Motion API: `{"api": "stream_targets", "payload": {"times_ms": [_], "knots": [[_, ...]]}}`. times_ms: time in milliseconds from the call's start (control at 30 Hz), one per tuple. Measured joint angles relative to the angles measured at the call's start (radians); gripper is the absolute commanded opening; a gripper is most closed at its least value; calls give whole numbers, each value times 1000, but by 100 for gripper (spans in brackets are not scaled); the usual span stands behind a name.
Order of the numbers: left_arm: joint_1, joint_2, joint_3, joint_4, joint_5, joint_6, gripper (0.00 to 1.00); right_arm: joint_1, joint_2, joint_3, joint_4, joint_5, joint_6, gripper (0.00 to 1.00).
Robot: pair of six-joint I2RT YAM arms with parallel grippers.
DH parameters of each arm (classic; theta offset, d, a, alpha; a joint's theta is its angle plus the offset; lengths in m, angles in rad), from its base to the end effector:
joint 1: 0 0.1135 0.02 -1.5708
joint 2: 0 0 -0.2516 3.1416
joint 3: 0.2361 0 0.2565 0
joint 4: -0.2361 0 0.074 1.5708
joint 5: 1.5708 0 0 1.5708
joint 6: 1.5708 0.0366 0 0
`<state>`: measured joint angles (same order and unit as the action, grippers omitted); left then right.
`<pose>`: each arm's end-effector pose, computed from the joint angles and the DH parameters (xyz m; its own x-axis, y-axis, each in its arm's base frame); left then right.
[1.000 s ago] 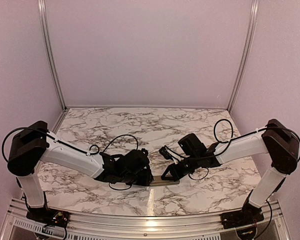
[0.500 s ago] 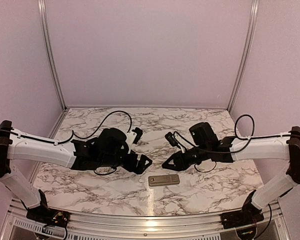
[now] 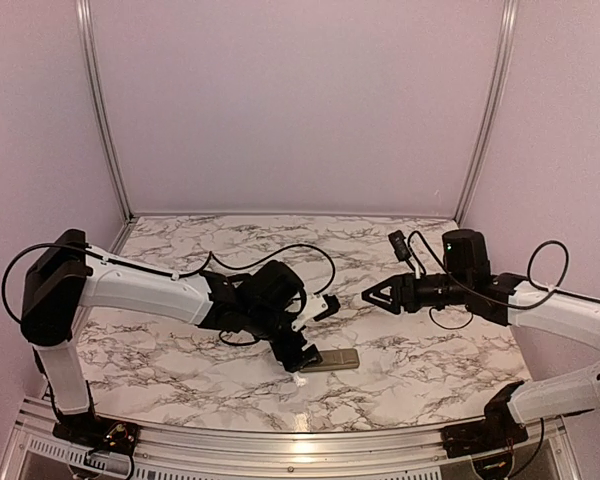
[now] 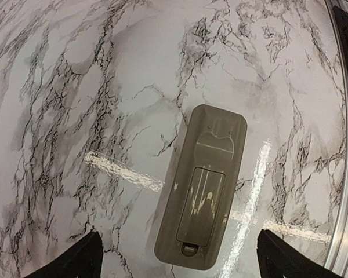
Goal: Load the batteries into the remote control
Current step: Pick up the remote control from the center of the board.
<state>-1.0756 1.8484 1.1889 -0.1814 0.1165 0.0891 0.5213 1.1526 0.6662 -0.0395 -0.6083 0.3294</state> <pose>0.1846 -0.3508 0.1678 -0.2717 0.6891 -0.6719 0.9386 0.3438 -0.0270 0.2118 0.1458 0.2277 -0.6828 -0.0860 -0.7256 -0.6514 0.5213 0.5512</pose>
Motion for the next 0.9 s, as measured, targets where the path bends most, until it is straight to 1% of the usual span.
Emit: {"api": "stream_targets", "payload": {"times_ms": [133, 333, 500, 567, 700, 767, 900], "knots": [[-5, 88, 78, -66, 18, 82, 93, -58, -28, -50, 12, -45, 22, 64], [-10, 187, 164, -144, 25, 173, 83, -100, -52, -77, 34, -89, 40, 64], [-19, 244, 216, -204, 32, 227, 70, -105, -53, -77, 46, -103, 40, 63], [-24, 260, 244, -213, 34, 244, 63, -105, -53, -77, 46, -106, 40, 62], [-28, 268, 256, -227, 43, 263, 46, -105, -53, -77, 46, -108, 40, 61], [-28, 268, 256, -227, 48, 267, 41, -105, -53, -77, 46, -108, 39, 61], [-27, 255, 236, -212, 55, 262, 37, -106, -53, -76, 45, -109, 37, 60]]}}
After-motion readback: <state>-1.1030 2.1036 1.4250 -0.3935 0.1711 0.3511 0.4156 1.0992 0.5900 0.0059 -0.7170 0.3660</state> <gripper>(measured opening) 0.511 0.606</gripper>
